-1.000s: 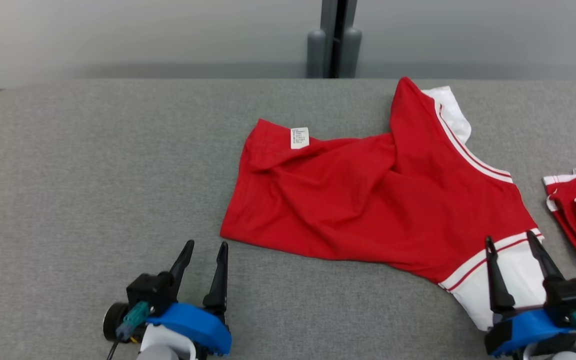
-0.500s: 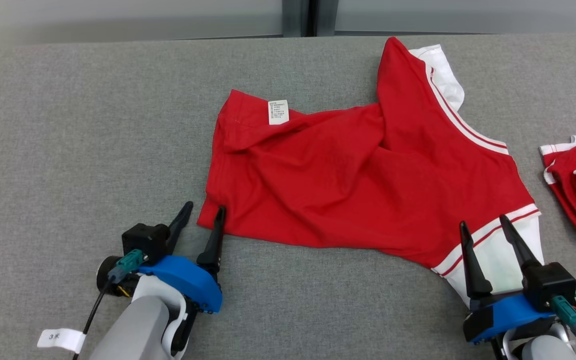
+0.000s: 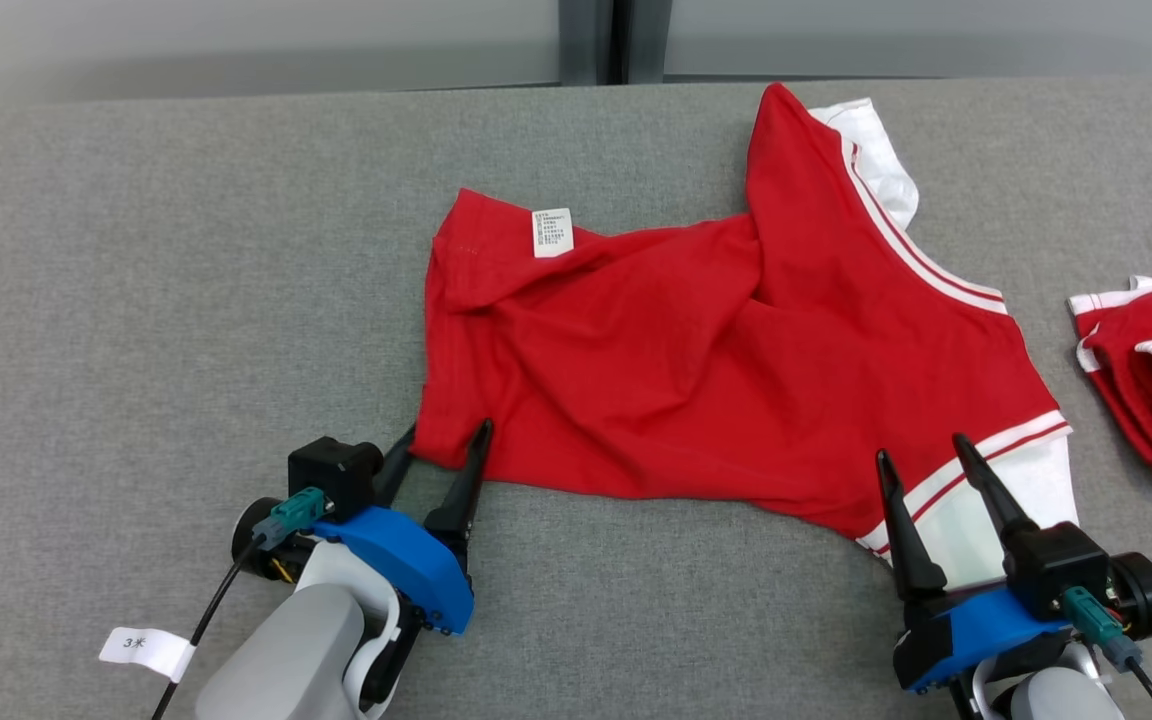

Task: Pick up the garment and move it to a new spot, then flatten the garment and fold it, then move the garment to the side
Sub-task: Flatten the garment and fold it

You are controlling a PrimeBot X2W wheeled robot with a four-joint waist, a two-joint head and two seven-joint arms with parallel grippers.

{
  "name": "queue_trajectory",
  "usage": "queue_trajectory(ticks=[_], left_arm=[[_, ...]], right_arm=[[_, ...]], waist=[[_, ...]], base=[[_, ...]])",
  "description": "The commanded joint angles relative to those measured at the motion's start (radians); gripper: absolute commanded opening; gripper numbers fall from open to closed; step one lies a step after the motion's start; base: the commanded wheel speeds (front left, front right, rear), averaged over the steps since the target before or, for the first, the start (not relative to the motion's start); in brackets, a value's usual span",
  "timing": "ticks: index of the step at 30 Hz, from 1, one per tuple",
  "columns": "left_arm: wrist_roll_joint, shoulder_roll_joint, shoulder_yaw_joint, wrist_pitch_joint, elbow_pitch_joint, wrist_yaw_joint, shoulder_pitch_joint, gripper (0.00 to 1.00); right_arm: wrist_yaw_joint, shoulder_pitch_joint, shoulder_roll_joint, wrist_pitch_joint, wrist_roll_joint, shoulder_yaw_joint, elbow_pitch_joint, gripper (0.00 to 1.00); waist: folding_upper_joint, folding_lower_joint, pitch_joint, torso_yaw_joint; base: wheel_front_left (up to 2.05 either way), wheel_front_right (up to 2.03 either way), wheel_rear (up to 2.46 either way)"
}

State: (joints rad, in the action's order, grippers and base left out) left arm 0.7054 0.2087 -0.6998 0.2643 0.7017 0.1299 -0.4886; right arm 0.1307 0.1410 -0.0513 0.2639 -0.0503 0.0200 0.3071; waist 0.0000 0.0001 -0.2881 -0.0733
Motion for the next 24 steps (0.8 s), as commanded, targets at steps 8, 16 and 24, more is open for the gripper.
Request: queue_trajectory(ticks=[8, 16, 24], left_arm=[[-0.047, -0.005, 0.058, 0.0, -0.081, 0.001, 0.053, 0.0], [-0.138, -0.044, 0.105, 0.0, -0.185, 0.001, 0.223, 0.0], [-0.16, -0.04, 0.15, 0.0, -0.204, 0.001, 0.338, 0.0]], right_arm=[[0.0, -0.032, 0.0, 0.0, 0.028, -0.004, 0.033, 1.0], [0.0, -0.081, 0.0, 0.0, 0.066, 0.002, 0.076, 1.0], [0.0, -0.092, -0.001, 0.0, 0.09, -0.013, 0.098, 1.0]], waist=[[0.0, -0.0001, 0.086, 0.061], [0.0, -0.0001, 0.196, 0.188], [0.0, -0.0001, 0.224, 0.231]], base=[[0.0, 0.0, 0.0], [0.0, 0.0, 0.0], [0.0, 0.0, 0.0]])
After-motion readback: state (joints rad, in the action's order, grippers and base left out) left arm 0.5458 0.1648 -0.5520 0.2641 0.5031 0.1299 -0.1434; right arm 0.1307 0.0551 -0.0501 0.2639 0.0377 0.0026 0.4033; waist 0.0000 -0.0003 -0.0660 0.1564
